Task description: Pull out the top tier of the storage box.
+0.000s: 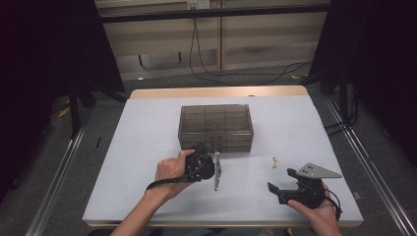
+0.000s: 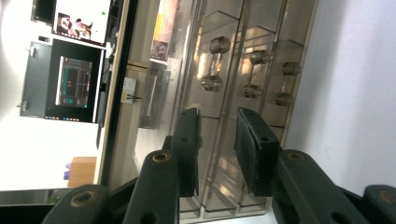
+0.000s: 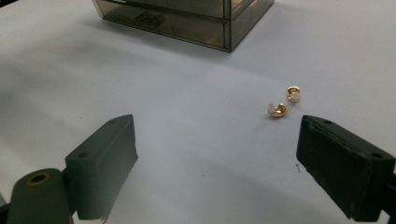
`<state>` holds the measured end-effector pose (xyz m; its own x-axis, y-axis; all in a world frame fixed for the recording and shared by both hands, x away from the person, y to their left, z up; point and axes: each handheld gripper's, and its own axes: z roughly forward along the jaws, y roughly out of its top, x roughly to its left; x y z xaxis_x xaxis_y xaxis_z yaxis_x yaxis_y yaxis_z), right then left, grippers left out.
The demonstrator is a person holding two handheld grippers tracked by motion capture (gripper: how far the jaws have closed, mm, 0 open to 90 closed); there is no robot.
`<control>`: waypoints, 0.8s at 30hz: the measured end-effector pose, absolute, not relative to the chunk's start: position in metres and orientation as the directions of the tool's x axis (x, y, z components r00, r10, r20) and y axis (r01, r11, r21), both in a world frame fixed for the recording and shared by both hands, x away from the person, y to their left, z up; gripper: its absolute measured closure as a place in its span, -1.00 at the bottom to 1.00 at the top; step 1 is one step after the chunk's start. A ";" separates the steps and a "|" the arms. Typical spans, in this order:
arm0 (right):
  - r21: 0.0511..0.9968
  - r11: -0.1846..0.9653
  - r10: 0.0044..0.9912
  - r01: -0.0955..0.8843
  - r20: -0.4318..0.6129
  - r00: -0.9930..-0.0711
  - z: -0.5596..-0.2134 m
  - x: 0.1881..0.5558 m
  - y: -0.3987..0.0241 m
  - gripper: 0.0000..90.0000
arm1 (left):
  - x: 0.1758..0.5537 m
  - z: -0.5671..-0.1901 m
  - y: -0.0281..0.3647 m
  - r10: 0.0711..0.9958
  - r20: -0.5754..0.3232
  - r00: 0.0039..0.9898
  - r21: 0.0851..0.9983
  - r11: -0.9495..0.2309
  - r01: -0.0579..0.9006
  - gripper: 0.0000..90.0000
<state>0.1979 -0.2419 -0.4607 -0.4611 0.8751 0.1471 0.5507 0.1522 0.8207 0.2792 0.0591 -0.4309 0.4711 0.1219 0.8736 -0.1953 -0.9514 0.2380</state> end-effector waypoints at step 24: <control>0.814 0.155 0.871 0.560 0.155 -0.466 -0.461 0.198 -0.242 -0.74 | 0.290 -0.436 0.046 0.080 0.904 0.420 0.182 -0.961 -0.210 0.64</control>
<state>0.1982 -0.2419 -0.4609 -0.4658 0.8713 0.1547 0.5603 0.1551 0.8136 0.2900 0.0464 -0.4359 0.4198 0.0799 0.9041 -0.2096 -0.9607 0.1822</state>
